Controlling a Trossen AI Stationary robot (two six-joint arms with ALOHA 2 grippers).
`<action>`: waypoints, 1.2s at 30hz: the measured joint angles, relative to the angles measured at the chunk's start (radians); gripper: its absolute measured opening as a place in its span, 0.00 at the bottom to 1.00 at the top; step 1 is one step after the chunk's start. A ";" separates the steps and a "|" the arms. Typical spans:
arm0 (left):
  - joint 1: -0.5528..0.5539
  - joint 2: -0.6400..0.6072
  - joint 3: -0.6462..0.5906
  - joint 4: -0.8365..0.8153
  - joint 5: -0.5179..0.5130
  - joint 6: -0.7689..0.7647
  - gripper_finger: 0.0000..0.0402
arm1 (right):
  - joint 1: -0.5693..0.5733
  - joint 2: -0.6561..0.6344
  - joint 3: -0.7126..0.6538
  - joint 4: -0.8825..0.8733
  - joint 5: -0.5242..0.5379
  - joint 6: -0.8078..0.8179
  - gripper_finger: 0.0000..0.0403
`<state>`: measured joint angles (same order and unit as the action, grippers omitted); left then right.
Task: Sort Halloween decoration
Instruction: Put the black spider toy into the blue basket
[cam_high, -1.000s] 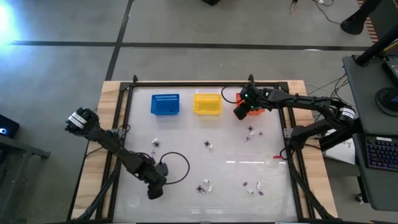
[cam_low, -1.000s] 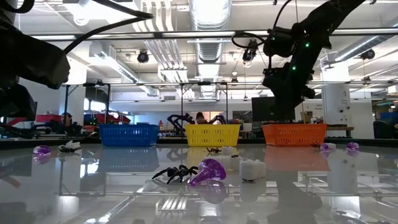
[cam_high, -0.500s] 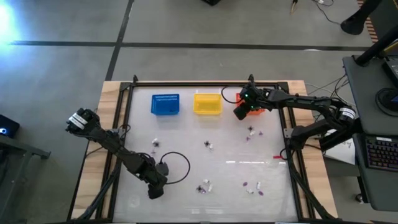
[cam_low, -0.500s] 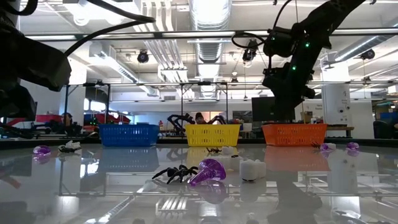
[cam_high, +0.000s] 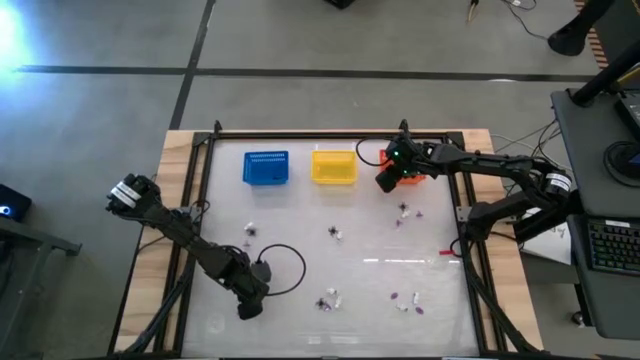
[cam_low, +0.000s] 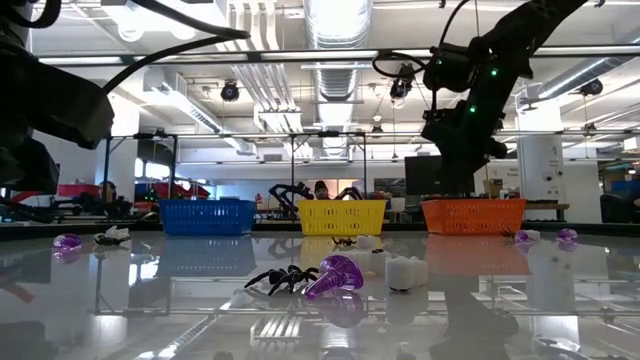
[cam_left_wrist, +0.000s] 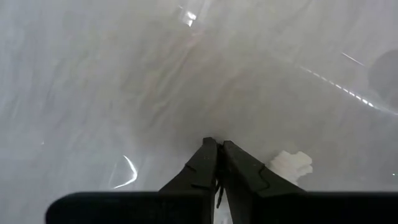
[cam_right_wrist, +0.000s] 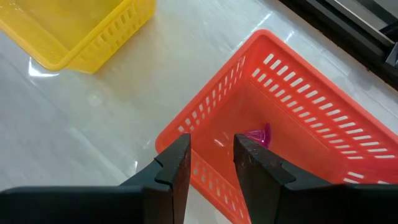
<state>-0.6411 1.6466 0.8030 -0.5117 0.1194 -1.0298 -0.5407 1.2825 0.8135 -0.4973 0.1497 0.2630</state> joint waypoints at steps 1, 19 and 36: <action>0.000 0.000 0.000 0.001 0.000 0.000 0.01 | 0.000 0.000 0.000 0.000 0.000 0.000 0.28; -0.002 -0.028 0.127 -0.152 -0.102 0.110 0.00 | 0.000 0.000 0.000 0.000 0.001 0.000 0.28; 0.107 -0.115 0.108 -0.366 -0.349 0.257 0.00 | 0.032 0.000 -0.001 -0.039 -0.001 0.018 0.28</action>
<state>-0.5344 1.5313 0.9112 -0.8774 -0.2298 -0.7728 -0.5089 1.2823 0.8125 -0.5362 0.1490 0.2810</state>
